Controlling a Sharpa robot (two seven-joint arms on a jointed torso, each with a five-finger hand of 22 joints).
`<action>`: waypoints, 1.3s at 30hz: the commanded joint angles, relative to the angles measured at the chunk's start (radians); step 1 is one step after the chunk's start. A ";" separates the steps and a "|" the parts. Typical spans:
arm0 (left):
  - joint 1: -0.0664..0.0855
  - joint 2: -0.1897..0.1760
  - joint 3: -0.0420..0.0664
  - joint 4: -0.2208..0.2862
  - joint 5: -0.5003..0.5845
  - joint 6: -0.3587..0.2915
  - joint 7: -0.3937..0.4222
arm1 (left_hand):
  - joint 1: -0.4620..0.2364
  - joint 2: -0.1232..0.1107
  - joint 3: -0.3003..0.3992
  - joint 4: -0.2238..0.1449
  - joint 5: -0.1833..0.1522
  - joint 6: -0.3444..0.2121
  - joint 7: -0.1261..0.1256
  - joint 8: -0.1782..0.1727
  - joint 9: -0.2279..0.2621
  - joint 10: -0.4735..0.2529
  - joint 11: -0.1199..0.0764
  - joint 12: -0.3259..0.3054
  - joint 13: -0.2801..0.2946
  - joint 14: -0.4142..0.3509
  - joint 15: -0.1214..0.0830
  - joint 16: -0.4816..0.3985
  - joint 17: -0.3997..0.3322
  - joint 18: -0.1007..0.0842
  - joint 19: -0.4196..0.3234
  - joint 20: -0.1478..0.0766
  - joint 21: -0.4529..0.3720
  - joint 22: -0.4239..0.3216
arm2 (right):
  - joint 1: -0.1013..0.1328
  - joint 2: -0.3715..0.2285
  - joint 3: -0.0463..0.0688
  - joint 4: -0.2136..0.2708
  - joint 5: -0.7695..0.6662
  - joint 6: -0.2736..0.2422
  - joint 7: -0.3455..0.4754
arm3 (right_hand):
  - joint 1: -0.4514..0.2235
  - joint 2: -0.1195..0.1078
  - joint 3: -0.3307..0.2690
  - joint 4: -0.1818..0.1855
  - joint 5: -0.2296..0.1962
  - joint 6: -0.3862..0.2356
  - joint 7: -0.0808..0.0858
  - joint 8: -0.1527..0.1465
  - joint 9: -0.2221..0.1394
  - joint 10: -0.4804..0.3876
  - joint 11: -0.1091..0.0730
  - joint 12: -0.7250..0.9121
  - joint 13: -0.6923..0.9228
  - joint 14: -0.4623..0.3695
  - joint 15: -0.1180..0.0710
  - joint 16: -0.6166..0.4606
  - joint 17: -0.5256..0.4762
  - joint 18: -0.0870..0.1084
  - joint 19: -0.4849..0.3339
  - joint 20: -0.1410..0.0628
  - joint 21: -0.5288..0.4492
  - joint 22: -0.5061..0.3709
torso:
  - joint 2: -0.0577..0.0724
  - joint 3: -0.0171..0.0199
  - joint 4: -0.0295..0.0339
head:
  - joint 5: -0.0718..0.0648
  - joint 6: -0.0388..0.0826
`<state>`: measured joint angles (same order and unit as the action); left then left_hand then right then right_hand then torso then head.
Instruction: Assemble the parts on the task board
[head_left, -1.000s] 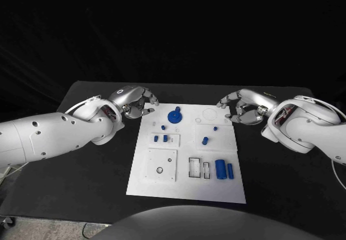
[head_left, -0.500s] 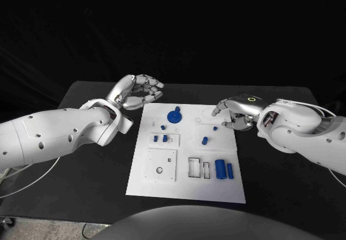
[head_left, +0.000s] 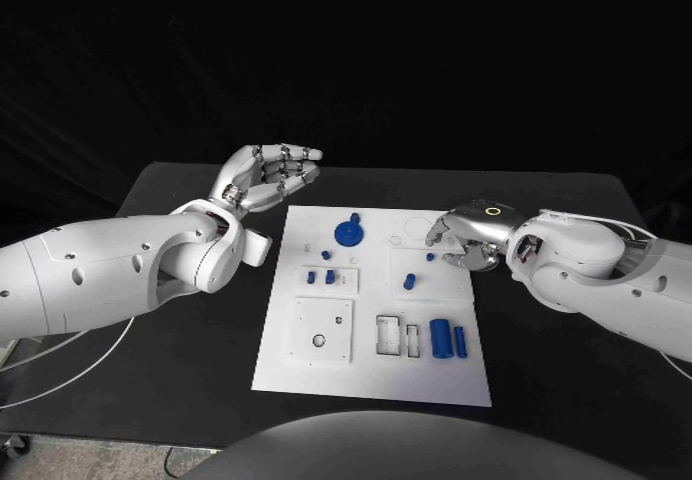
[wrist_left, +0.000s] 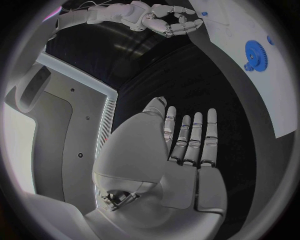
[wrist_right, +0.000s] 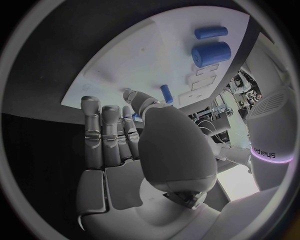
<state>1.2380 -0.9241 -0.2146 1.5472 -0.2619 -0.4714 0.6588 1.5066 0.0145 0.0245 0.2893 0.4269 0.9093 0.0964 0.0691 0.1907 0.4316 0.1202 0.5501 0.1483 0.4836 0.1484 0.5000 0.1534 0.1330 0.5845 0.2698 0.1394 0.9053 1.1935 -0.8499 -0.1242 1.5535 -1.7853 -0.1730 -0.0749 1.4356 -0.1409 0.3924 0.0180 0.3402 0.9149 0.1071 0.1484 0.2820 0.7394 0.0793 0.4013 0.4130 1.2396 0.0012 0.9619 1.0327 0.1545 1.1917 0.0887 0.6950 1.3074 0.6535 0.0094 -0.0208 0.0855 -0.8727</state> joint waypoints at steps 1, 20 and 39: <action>0.000 0.000 0.000 0.008 0.046 0.052 0.028 | 0.016 0.004 -0.010 0.000 0.006 -0.003 0.006 -0.002 -0.006 -0.002 0.006 0.008 -0.009 0.014 0.005 0.010 -0.007 0.020 0.012 -0.001 -0.007 -0.006 | -0.008 0.007 0.000 -0.010 -0.029 0.009 0.015 | -0.011 0.002 0.004 0.000 -0.007 0.006 0.002 -0.005 0.002 0.014 0.000 0.008 -0.002 -0.001 -0.010 0.005 -0.002 0.002 0.009 0.001 0.000 0.044 | -0.001 0.0001 0.0008 | 0.002 0.000; -0.003 0.002 -0.001 0.007 0.042 0.071 0.001 | 0.045 0.020 -0.028 -0.001 0.010 0.002 0.011 0.002 -0.021 0.003 0.025 0.028 -0.033 0.026 0.016 0.022 -0.027 0.035 0.034 0.004 -0.016 -0.020 | -0.029 0.042 0.000 -0.049 0.024 -0.001 0.048 | -0.046 0.026 0.004 0.025 -0.019 0.028 0.013 0.000 0.024 0.086 0.000 0.024 -0.020 0.025 -0.011 0.042 0.009 -0.006 0.040 0.003 0.024 0.055 | -0.001 -0.0009 -0.0002 | -0.002 0.000; -0.009 0.011 -0.002 -0.002 0.006 0.076 -0.015 | 0.087 0.027 -0.042 -0.004 0.040 0.002 0.026 0.003 -0.033 0.006 0.031 0.045 -0.055 0.029 0.018 0.030 -0.046 0.042 0.052 0.007 -0.021 -0.028 | -0.040 0.060 0.000 -0.078 0.035 0.004 0.055 | -0.016 0.064 0.010 0.004 -0.007 0.083 -0.001 0.044 0.080 0.121 -0.005 0.018 -0.041 0.022 -0.014 0.044 -0.001 -0.005 0.048 0.000 0.016 0.060 | -0.001 -0.0007 -0.0001 | -0.001 0.000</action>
<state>1.2295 -0.9154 -0.2167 1.5441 -0.2400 -0.4150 0.6439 1.5841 0.0420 -0.0107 0.2836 0.4619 0.9090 0.1145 0.0691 0.1584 0.4393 0.1451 0.5890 0.0936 0.5085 0.1662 0.5246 0.1079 0.1630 0.6277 0.2768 0.1238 0.8780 1.1578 -0.7913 -0.1215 1.4772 -1.7494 -0.1797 -0.0312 1.4187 -0.0842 0.4028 0.0257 0.3291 0.9915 0.1089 0.1884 0.3603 0.8569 0.0757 0.4218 0.3720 1.2576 -0.0092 1.0040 1.0320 0.1546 1.2327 0.0874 0.7161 1.3079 0.6525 0.0089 -0.0209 0.0850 -0.8727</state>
